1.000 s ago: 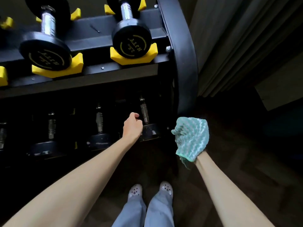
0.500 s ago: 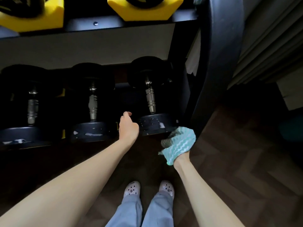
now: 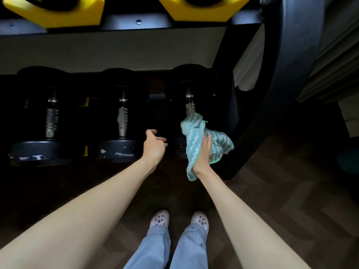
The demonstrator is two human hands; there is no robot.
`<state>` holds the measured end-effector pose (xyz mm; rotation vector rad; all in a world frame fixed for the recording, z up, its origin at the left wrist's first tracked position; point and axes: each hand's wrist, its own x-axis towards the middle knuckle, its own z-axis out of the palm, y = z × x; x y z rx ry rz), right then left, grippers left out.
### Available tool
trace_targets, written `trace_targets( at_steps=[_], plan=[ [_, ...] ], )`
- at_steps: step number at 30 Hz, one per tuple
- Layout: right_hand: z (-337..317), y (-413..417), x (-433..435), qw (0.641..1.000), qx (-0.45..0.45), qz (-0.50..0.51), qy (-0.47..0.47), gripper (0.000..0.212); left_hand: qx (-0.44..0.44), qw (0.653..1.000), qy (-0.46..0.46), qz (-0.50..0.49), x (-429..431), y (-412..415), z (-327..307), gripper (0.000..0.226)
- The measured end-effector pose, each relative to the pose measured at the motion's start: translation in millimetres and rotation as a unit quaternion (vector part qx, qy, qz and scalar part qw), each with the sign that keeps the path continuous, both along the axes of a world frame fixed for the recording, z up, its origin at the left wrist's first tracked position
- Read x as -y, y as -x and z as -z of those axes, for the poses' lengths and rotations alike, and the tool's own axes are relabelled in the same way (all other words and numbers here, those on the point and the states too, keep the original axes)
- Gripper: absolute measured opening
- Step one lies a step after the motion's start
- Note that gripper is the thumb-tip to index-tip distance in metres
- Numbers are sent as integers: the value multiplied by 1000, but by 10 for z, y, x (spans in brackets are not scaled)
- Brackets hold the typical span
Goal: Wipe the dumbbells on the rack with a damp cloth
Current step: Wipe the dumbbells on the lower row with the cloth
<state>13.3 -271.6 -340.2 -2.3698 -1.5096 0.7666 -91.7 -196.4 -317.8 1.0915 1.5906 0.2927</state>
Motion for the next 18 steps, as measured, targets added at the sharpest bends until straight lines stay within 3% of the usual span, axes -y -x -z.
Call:
trace_targets(
  at_steps=[6,10,12,14,18],
  plan=[
    [11,193,-14,985,128,-67,-90,58,-29,998,-55,-12,-49,146,-10,53],
    [-5,263,21,949,205,-231,-68,15,-45,995,-81,-32,-22,201,10,54],
    [47,270,69,930,217,-296,-29,21,-53,995,-81,-30,-1,223,-3,53],
    [130,235,99,912,237,-334,-21,7,-57,994,-87,-26,12,261,-10,54],
    [136,164,102,922,166,-348,-45,37,-64,995,-81,-7,46,261,-51,56]
  ],
)
